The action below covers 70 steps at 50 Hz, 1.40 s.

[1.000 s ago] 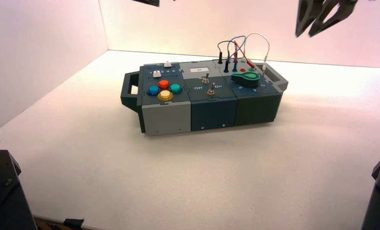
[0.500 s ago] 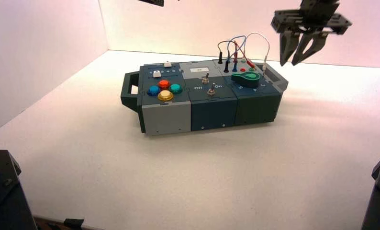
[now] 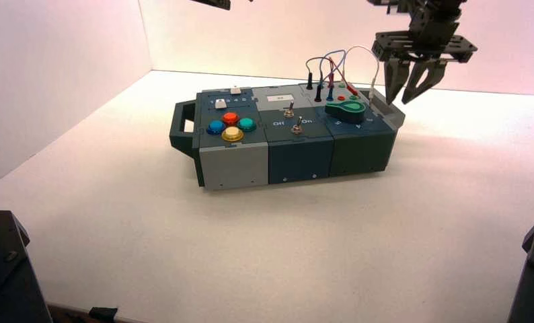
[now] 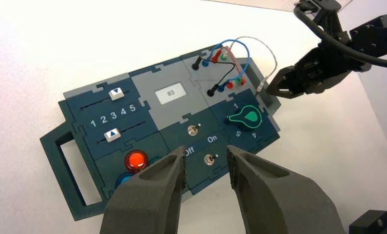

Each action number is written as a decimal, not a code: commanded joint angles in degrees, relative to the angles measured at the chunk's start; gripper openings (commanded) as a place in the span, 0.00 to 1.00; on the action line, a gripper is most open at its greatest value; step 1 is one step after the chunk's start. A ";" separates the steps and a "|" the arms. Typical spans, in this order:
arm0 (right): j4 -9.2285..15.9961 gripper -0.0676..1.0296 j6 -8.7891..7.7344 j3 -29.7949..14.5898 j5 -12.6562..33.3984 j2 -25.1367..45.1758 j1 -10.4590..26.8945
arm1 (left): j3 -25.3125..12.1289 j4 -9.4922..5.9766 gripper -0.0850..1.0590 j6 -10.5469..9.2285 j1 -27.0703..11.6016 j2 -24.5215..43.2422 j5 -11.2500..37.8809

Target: Flip the top switch off with the left gripper.

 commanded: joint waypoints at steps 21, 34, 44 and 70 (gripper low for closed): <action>0.53 0.32 -0.62 -3.52 1.58 3.60 1.14 | -4.66 -1.14 0.48 -0.09 -0.35 3.78 -0.53; 0.44 0.14 -1.23 -3.34 2.81 5.45 1.14 | -4.83 -1.23 0.48 -0.09 -0.35 3.87 -0.53; 0.44 0.04 -2.20 -3.52 3.08 5.01 1.41 | -4.83 -2.02 0.38 -0.09 -0.97 5.10 -1.23; 0.88 0.04 -2.20 -3.87 3.69 4.83 1.41 | -9.23 -2.81 0.16 -0.09 -5.19 15.64 -3.52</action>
